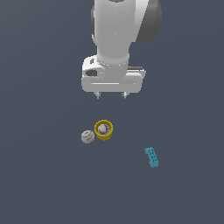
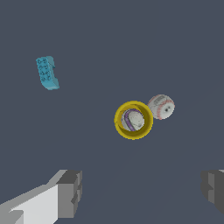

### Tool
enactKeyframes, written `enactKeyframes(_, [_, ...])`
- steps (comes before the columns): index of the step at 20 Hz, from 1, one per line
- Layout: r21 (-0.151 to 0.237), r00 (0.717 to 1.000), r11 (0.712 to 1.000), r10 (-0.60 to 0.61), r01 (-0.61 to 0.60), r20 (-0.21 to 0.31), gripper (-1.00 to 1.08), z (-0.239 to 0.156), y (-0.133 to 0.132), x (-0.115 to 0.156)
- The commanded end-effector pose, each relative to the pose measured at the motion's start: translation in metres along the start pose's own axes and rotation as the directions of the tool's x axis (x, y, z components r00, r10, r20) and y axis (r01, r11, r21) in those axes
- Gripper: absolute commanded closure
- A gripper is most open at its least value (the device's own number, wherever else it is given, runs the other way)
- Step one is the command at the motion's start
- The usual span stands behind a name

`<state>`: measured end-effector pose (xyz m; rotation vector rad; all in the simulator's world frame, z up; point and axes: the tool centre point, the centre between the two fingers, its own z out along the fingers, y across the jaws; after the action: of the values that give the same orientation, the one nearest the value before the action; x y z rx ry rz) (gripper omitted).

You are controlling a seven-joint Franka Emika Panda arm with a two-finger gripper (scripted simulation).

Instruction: Pick up a designated object from a clutter of objects.

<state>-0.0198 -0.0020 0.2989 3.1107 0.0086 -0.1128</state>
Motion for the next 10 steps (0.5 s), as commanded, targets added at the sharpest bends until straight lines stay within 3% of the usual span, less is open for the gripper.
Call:
enactKeyframes(1, [0.000,1.000,1.000,0.000,0.000,0.000,-0.92,0.000,0.000,0.000])
enactKeyframes(10, [-0.006,0.999,1.000,-0.020,0.020,0.029,-0.92,0.012,0.012,0.000])
